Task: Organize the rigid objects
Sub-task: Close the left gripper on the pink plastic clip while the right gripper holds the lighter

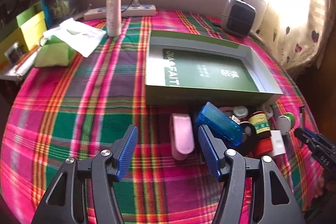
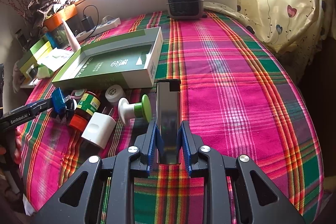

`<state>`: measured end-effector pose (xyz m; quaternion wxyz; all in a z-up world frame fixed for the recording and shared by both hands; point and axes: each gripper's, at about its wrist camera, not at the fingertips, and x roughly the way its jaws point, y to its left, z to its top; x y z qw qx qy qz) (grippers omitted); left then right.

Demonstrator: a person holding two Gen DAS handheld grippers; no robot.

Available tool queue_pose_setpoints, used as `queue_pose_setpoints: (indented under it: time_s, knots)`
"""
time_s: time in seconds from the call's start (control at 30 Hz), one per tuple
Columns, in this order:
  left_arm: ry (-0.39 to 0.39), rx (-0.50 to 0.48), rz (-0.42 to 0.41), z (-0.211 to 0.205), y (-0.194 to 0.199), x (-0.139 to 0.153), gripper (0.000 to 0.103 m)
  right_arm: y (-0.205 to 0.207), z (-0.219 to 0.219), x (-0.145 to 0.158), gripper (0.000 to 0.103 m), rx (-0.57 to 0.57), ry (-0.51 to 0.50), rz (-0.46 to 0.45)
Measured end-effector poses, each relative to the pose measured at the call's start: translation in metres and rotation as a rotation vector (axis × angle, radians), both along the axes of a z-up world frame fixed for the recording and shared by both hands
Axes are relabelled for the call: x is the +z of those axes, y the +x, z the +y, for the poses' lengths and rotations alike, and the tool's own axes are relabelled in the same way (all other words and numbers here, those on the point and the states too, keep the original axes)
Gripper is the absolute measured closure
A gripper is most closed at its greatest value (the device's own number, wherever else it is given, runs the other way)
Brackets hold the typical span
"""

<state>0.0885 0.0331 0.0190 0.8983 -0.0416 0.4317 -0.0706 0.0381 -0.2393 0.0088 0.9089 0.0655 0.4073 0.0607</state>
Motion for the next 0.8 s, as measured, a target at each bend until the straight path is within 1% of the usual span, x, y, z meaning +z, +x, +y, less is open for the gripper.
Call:
queue_pose_setpoints:
  time_s: [0.1, 0.2, 0.37, 0.6, 0.8]
  knots:
    - [0.012, 0.010, -0.006, 0.000, 0.001, 0.000, 0.044, 0.000, 0.001, 0.000, 0.079, 0.001, 0.001, 0.002]
    - [0.039, 0.029, 0.011, 0.005, 0.002, -0.003, 0.044, 0.000, 0.001, 0.000, 0.079, 0.001, 0.001, 0.001]
    - [0.032, 0.035, 0.025, 0.012, 0.000, -0.007, 0.044, 0.001, 0.002, -0.001, 0.079, 0.003, 0.005, 0.003]
    - [0.049, 0.021, 0.036, 0.003, 0.007, -0.011, 0.044, 0.001, 0.000, -0.001, 0.079, -0.003, 0.002, 0.008]
    - [0.098, 0.030, 0.021, -0.002, 0.011, -0.013, 0.044, 0.002, 0.001, -0.002, 0.079, 0.003, 0.001, 0.012]
